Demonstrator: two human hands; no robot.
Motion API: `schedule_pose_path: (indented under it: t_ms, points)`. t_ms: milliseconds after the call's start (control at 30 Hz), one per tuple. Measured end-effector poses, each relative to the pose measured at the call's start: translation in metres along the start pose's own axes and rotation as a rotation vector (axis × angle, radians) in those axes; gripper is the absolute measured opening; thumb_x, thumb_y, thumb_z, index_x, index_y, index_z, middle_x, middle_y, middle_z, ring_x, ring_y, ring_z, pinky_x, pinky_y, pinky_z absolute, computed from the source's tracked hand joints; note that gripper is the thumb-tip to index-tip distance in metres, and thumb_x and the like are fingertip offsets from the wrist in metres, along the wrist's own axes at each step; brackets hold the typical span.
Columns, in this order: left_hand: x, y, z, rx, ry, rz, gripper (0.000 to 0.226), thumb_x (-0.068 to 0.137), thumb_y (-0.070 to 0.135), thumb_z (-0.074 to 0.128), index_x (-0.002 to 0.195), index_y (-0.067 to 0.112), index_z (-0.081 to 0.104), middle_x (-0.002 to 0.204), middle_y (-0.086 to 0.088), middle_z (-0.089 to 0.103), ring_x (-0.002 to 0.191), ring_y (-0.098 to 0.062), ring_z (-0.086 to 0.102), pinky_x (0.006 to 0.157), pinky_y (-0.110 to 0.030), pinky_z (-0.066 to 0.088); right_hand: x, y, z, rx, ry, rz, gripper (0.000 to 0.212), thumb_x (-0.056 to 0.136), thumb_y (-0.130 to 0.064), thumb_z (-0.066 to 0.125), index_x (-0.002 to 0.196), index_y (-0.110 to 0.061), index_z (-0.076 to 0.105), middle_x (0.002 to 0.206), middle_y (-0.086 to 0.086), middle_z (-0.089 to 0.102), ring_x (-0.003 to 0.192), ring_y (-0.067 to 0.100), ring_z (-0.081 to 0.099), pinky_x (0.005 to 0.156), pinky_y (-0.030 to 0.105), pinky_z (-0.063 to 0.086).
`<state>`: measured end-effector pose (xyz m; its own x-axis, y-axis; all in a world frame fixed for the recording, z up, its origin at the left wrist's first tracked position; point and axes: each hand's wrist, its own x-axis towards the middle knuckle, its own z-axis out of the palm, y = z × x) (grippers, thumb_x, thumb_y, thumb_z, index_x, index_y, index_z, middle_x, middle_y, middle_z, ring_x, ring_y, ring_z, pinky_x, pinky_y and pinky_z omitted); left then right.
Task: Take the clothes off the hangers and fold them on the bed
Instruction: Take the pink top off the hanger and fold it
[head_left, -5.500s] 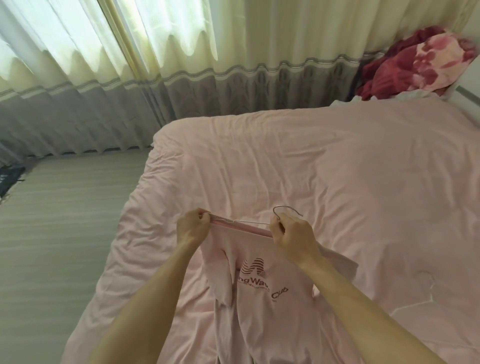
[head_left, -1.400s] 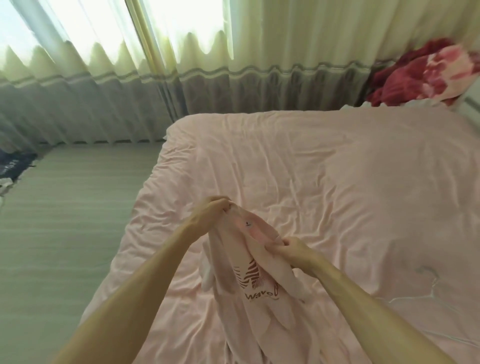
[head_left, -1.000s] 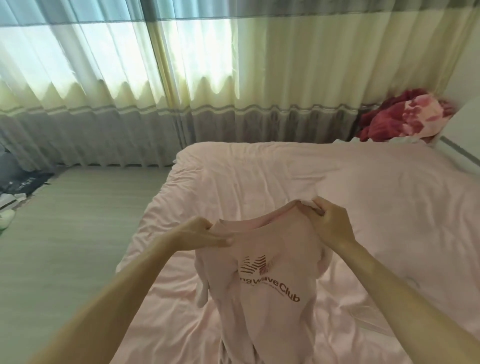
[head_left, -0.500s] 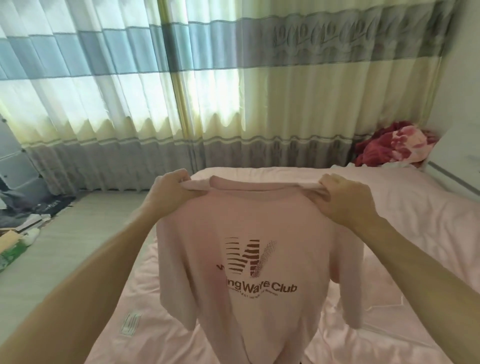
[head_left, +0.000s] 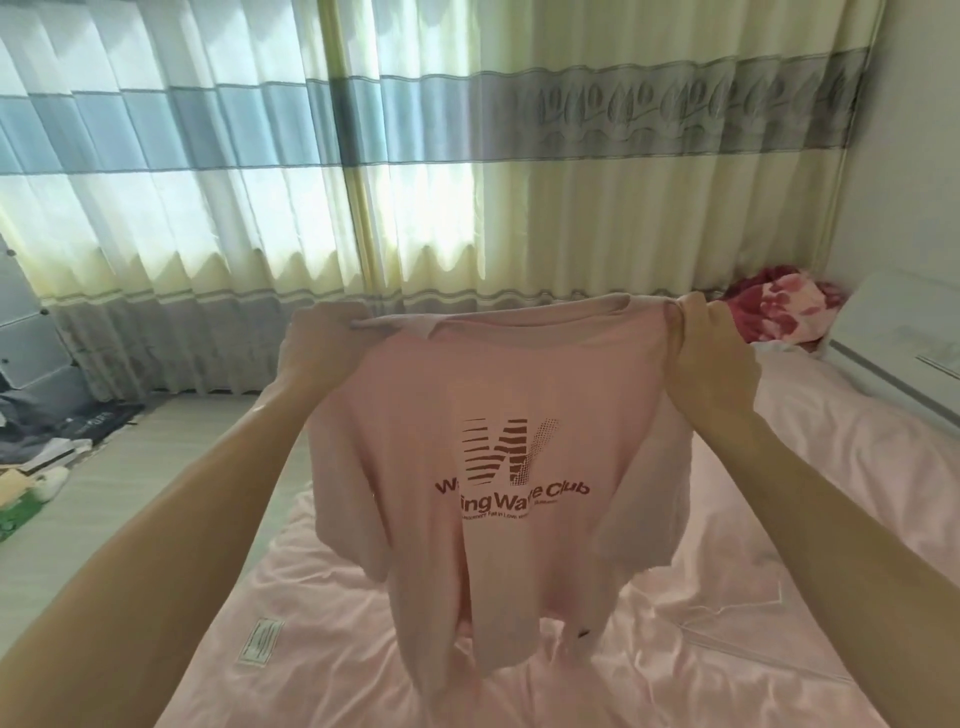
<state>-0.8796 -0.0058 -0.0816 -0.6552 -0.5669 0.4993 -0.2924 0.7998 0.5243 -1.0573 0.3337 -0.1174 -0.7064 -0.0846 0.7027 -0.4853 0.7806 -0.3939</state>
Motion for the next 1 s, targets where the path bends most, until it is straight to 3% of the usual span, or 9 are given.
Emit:
schedule_pose_path:
  t_ms: [167, 267, 333, 433, 533, 600, 767, 867, 1000]
  points:
    - [-0.009, 0.012, -0.015, -0.199, -0.239, -0.041, 0.068, 0.062, 0.068, 0.061, 0.093, 0.009, 0.076, 0.093, -0.012, 0.073, 0.086, -0.020, 0.069, 0.085, -0.044, 0.056, 0.005, -0.016, -0.002, 0.238, -0.135, 0.246, 0.030, 0.108, -0.033, 0.028, 0.098, -0.011, 0.045, 0.090, 0.010, 0.055, 0.085, 0.031, 0.050, 0.072, 0.039, 0.031]
    - [-0.014, 0.006, -0.040, -0.627, -0.473, -0.225, 0.039, 0.081, 0.047, 0.078, 0.111, 0.023, 0.075, 0.110, -0.002, 0.075, 0.101, -0.020, 0.072, 0.094, -0.043, 0.056, 0.006, -0.019, -0.009, 0.471, -0.317, 0.276, 0.036, 0.101, -0.036, 0.046, 0.074, -0.013, 0.047, 0.068, 0.002, 0.047, 0.072, 0.023, 0.045, 0.063, 0.035, 0.031]
    - [-0.017, -0.006, -0.056, -0.724, -0.584, -0.269, 0.037, 0.086, 0.036, 0.074, 0.117, 0.016, 0.073, 0.115, -0.008, 0.074, 0.103, -0.025, 0.072, 0.096, -0.044, 0.053, 0.009, -0.020, -0.022, 0.519, -0.368, 0.242, 0.044, 0.094, -0.038, 0.058, 0.064, -0.009, 0.048, 0.062, 0.003, 0.044, 0.063, 0.020, 0.042, 0.059, 0.034, 0.030]
    - [-0.022, -0.018, -0.065, -0.731, -0.641, -0.263, 0.050, 0.076, 0.046, 0.082, 0.114, 0.014, 0.075, 0.116, -0.012, 0.073, 0.103, -0.027, 0.072, 0.093, -0.043, 0.052, 0.014, -0.030, -0.040, 0.583, -0.313, 0.170, 0.049, 0.093, -0.036, 0.064, 0.066, 0.003, 0.054, 0.062, 0.005, 0.043, 0.055, 0.012, 0.037, 0.056, 0.031, 0.030]
    - [-0.016, -0.027, -0.068, -0.789, -0.593, -0.224, 0.075, 0.046, 0.056, 0.095, 0.107, 0.018, 0.078, 0.113, -0.011, 0.074, 0.101, -0.025, 0.072, 0.086, -0.039, 0.057, 0.020, -0.045, -0.047, 0.575, -0.205, 0.097, 0.051, 0.094, -0.035, 0.063, 0.063, 0.002, 0.046, 0.060, 0.005, 0.036, 0.049, 0.009, 0.028, 0.047, 0.025, 0.024]
    - [-0.010, -0.029, -0.070, -0.814, -0.554, -0.200, 0.072, 0.045, 0.057, 0.095, 0.105, 0.020, 0.079, 0.112, -0.010, 0.074, 0.100, -0.024, 0.073, 0.080, -0.035, 0.060, 0.022, -0.053, -0.045, 0.478, -0.109, 0.010, 0.050, 0.096, -0.038, 0.060, 0.066, 0.001, 0.049, 0.057, 0.002, 0.037, 0.052, 0.011, 0.032, 0.051, 0.027, 0.027]
    - [0.024, -0.031, -0.045, -0.461, -0.298, -0.127, 0.029, 0.079, 0.053, 0.079, 0.097, 0.031, 0.079, 0.100, 0.007, 0.075, 0.091, -0.010, 0.072, 0.080, -0.029, 0.056, 0.031, -0.046, -0.009, 0.122, 0.072, -0.150, 0.041, 0.102, -0.054, 0.040, 0.094, -0.020, 0.063, 0.073, 0.003, 0.063, 0.077, 0.034, 0.059, 0.066, 0.035, 0.036]
    - [0.052, -0.043, 0.001, -0.234, -0.211, -0.062, 0.035, 0.078, 0.057, 0.076, 0.093, 0.025, 0.078, 0.094, 0.003, 0.073, 0.090, -0.012, 0.068, 0.077, -0.026, 0.053, 0.040, -0.022, 0.039, -0.060, 0.017, -0.219, 0.047, 0.102, -0.059, 0.032, 0.097, -0.022, 0.061, 0.085, 0.009, 0.069, 0.084, 0.037, 0.064, 0.066, 0.037, 0.038]
    - [0.090, -0.072, 0.076, -0.065, -0.262, -0.066, 0.040, 0.075, 0.063, 0.067, 0.072, 0.025, 0.074, 0.075, 0.004, 0.071, 0.080, -0.013, 0.066, 0.079, -0.039, 0.057, 0.057, 0.020, 0.125, -0.189, -0.064, -0.288, 0.062, 0.100, -0.066, 0.022, 0.096, -0.021, 0.065, 0.083, 0.011, 0.068, 0.078, 0.037, 0.065, 0.062, 0.036, 0.039]
